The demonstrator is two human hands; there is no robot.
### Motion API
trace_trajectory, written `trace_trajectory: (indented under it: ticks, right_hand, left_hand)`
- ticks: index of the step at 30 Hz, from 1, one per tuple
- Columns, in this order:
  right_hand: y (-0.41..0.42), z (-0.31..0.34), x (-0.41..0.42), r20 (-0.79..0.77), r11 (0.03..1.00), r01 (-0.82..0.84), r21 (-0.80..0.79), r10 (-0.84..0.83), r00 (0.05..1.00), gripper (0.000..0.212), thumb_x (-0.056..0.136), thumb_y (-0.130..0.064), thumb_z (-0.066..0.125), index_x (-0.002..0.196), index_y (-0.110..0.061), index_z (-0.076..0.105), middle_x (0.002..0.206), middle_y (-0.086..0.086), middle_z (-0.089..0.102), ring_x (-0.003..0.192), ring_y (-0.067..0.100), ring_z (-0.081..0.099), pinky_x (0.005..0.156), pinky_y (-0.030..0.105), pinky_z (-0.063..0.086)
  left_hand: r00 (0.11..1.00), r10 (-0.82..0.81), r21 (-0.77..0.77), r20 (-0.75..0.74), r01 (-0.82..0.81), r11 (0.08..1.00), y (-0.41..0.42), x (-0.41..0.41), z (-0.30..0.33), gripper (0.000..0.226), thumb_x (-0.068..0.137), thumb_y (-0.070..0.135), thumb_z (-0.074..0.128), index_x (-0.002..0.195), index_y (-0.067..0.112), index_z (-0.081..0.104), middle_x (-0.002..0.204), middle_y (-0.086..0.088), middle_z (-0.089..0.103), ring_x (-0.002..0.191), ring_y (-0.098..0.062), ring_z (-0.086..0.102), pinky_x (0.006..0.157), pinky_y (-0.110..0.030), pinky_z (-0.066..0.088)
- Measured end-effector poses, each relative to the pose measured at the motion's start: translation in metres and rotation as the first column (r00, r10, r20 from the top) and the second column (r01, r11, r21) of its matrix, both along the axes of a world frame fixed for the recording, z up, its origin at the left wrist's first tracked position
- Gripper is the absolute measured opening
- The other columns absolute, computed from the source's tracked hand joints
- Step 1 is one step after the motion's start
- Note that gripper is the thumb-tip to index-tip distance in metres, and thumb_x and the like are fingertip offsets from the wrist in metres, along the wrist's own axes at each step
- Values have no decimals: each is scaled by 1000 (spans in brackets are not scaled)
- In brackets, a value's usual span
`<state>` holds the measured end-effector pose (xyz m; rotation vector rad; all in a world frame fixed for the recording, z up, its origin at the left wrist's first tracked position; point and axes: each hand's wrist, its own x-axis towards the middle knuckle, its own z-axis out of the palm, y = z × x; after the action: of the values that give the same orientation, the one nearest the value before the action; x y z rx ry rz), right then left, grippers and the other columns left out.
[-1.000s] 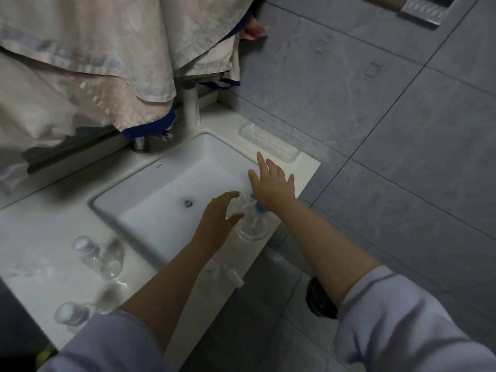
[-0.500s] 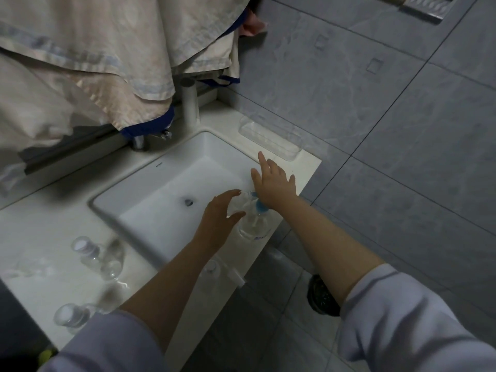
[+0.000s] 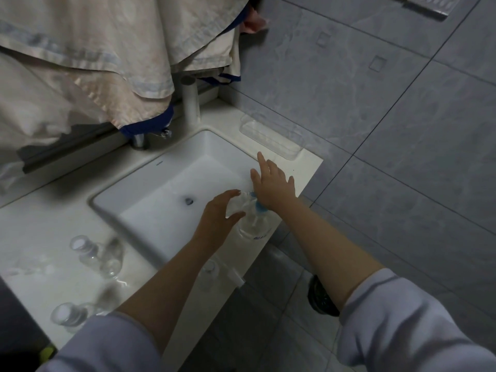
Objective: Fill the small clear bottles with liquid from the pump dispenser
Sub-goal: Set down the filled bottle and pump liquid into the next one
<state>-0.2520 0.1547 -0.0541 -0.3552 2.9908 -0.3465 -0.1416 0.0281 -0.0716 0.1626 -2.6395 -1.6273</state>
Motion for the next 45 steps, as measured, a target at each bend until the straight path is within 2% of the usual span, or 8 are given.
trace_trajectory:
  ticks: [5,7,10,12,16,24,30,45]
  right_hand:
    - [-1,-7,3,37,1000,20,-4,-20,999,57,100,-47,15,151,-31,-5,160,2,10,145,28,13,113,58,3]
    - [-2,-4,2,43,1000,7,3,-7,999,56,100,-48,13,151,-32,-6,160,2,9,145,28,13,113,57,4]
    - [0,3,-2,5,1000,-19,22,19,1000,58,100,-50,13,151,-31,-8,160,3,8,145,28,14,113,57,5]
    - [2,5,-4,-19,1000,-20,18,20,1000,58,99,-51,13,151,-31,-7,160,2,9,145,28,15,113,58,5]
    - [0,-2,-1,-17,1000,8,-11,-8,1000,57,100,-49,13,151,-32,-5,159,2,12,144,28,16,113,58,5]
    - [1,2,-3,-10,999,-20,36,20,1000,58,99,-52,12,150,-32,-8,160,2,8,145,29,13,113,58,4]
    - [0,-1,2,-22,1000,11,6,-10,1000,57,100,-49,13,151,-32,-5,159,2,11,145,28,14,113,58,4]
    - [-1,-2,1,-5,1000,17,-14,-17,1000,57,100,-48,15,151,-32,-5,159,3,13,144,29,16,113,58,5]
  left_hand:
    - [995,-83,26,52,81,996,0,-2,6,86,70,77,37,127,14,55,127,-7,58,122,-21,51,108,-37,35]
    - [985,-150,86,81,143,986,0,-10,0,87,48,86,33,112,36,64,117,0,65,114,-12,57,110,-46,31]
    - [993,-92,40,79,89,995,0,-7,3,66,65,74,41,120,40,57,130,-19,53,121,-28,52,105,-30,35]
    - [996,-76,25,41,75,997,0,-4,10,47,74,58,47,117,43,58,133,-16,51,117,-9,55,101,-20,33]
    - [993,-119,-18,-12,119,993,2,-7,11,98,56,64,29,123,-2,53,126,-22,56,115,-29,57,102,-26,37]
    - [994,-107,-25,25,108,994,2,-8,7,79,75,51,42,124,-11,47,126,-26,54,116,-36,53,103,-32,37]
    - [998,15,-13,-54,-16,1000,-2,-6,-8,49,83,25,65,129,20,48,132,-2,53,124,-20,47,100,-23,33]
    - [996,29,-20,-87,-31,999,-2,-12,-13,49,83,24,65,129,21,48,132,-3,53,124,-21,47,100,-24,33]
